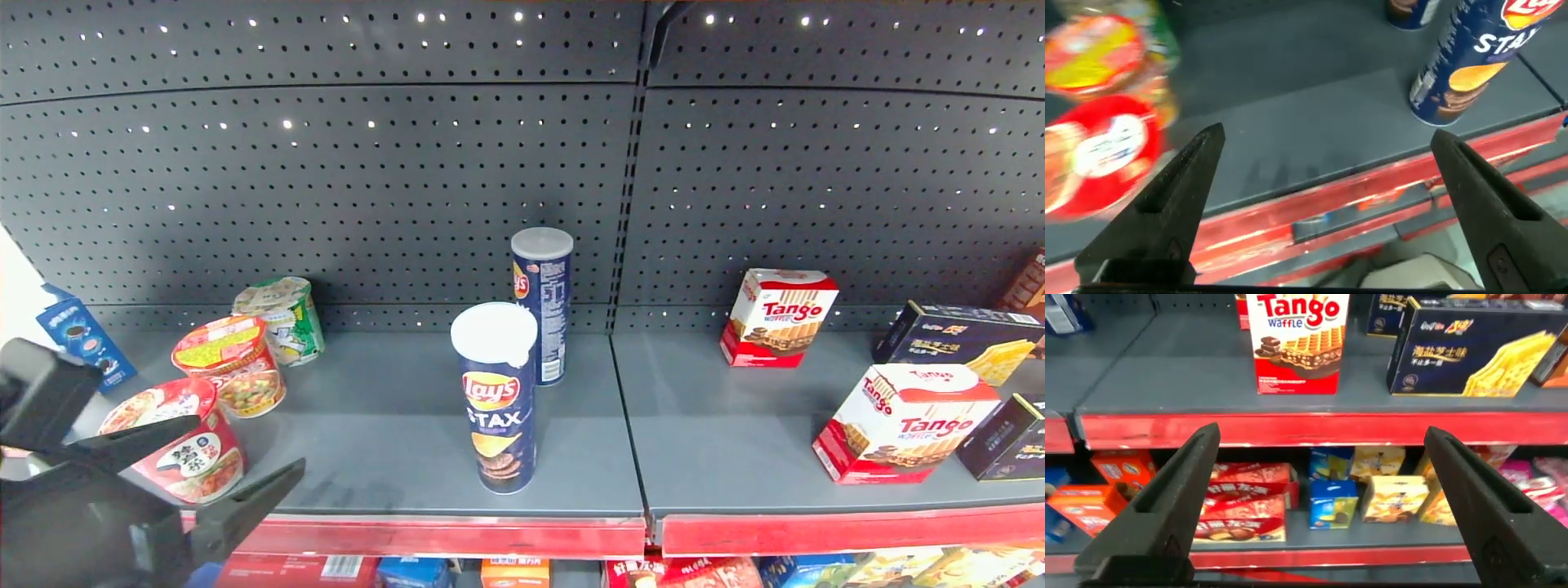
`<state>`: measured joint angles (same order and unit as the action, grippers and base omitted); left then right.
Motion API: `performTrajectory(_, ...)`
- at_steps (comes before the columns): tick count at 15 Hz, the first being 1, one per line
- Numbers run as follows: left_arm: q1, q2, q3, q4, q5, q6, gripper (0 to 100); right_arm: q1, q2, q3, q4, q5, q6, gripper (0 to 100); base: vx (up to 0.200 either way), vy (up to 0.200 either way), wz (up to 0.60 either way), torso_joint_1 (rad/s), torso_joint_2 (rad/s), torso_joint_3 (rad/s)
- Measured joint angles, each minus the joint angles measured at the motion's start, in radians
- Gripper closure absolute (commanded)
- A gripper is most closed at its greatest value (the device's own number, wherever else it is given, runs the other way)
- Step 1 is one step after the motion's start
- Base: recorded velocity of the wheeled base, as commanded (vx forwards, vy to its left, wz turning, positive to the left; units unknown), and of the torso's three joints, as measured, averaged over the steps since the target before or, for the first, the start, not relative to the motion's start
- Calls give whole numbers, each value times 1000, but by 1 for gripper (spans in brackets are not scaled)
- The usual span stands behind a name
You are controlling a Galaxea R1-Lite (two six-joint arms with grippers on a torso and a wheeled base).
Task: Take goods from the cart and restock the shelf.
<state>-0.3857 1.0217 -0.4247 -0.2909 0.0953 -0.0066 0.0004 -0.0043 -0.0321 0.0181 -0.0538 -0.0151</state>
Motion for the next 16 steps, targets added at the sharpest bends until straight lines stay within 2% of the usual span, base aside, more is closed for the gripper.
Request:
performTrajectory(2,-44,131,-2,-114,58,-24,0,0,0,0,-1,-5,56,0,0,0,0,0,0,0)
performTrajectory(5,-69,307,-2,-233,107,-114,0,0,0,1,-1,-6,73,0,0,0,0,0,0,0)
performTrajectory(6,-73,355,-2,-253,124,-131,0,0,0,1,-1,-6,73,0,0,0,0,0,0,0)
performTrajectory(9,-93,479,-3,-329,136,-147,0,0,1,1,-1,-6,73,0,0,0,0,0,0,0)
performTrajectory(13,-102,557,-2,-351,135,-164,0,0,1,1,-1,-6,73,0,0,0,0,0,0,0)
performTrajectory(16,-112,621,-52,-388,134,-180,0,0,1,1,-3,-6,73,0,0,0,0,0,0,0)
